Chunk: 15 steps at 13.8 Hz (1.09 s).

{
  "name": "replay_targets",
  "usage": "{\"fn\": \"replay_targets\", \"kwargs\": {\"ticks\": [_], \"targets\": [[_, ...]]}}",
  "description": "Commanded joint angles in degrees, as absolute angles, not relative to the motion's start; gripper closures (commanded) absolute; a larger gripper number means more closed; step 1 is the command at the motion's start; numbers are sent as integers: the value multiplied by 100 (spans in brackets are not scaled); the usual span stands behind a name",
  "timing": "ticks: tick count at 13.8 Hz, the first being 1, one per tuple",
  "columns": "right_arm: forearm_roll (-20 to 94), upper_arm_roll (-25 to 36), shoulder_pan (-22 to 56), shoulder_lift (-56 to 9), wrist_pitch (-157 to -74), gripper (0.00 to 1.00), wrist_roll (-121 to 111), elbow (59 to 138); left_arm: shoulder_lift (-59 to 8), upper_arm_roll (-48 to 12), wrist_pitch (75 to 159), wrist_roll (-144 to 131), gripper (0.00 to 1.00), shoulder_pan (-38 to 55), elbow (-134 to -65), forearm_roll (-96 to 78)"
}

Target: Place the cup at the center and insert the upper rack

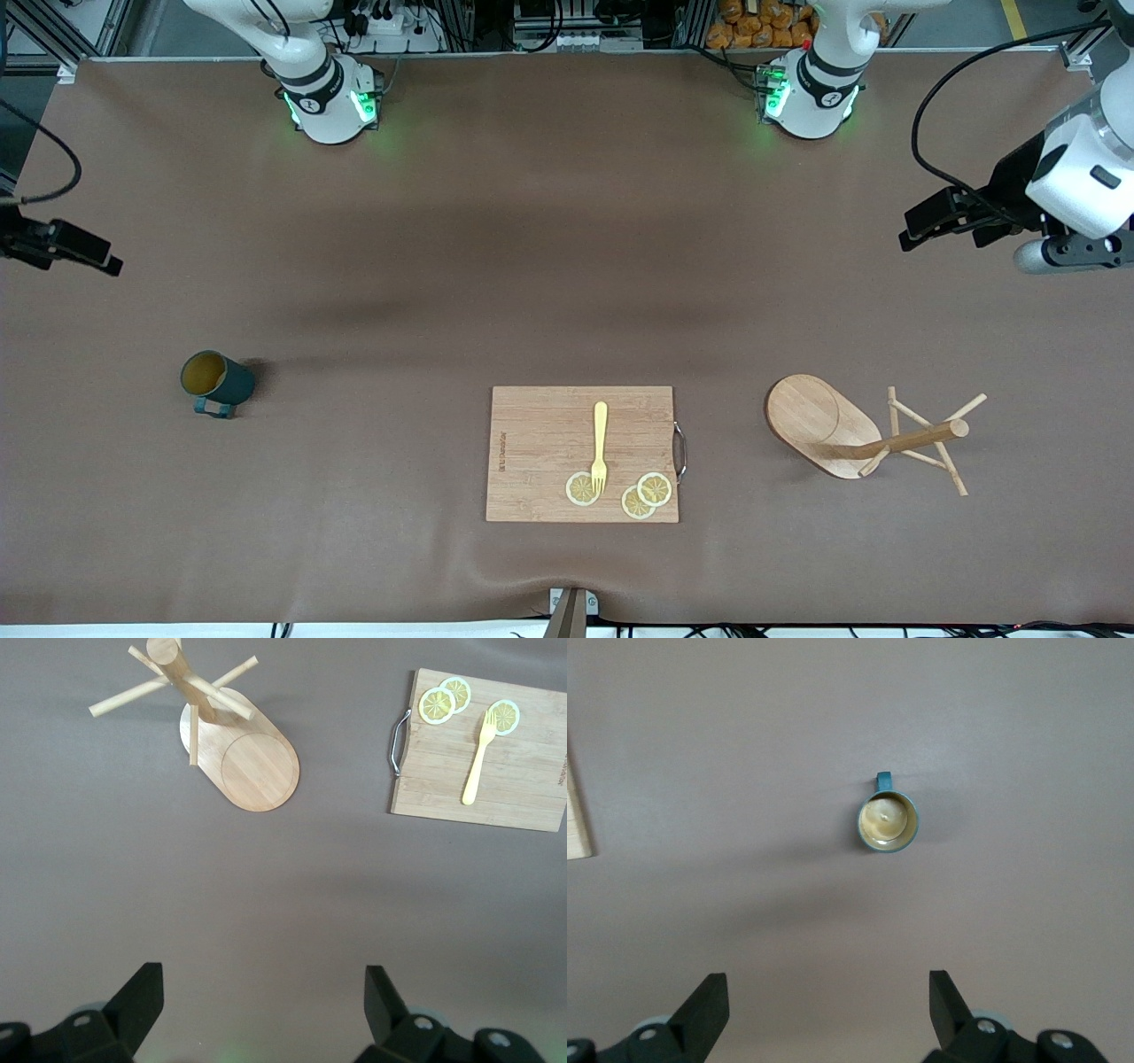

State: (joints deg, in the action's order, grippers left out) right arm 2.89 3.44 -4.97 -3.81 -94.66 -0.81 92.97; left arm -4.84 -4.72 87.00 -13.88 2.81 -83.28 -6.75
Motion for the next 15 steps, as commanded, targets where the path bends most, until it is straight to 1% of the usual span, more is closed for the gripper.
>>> {"fn": "replay_targets", "kwargs": {"ticks": [1,4,8,11,15], "targets": [[185,290,-545,-667,-9676,0,-44,9263,-484,-501,8649,-1415,0,290,-8200,-721],[141,290,-545,-826,-10307,0,-44,9658,-378,-536,8605,-820,0,308,-8227,-335],[141,281,-483,-1142,-10389,0,-44,9712,-290,-790,8508,-545,0,290,-8253,165],[158,281,-405,-1388,-10607,0,-53,9764,-220,-870,8473,-361,0,290,-8253,264],[150,281,-326,-1502,-11836,0,-53,10519,-237,-976,8429,-325,0,255,-8244,255]]}}
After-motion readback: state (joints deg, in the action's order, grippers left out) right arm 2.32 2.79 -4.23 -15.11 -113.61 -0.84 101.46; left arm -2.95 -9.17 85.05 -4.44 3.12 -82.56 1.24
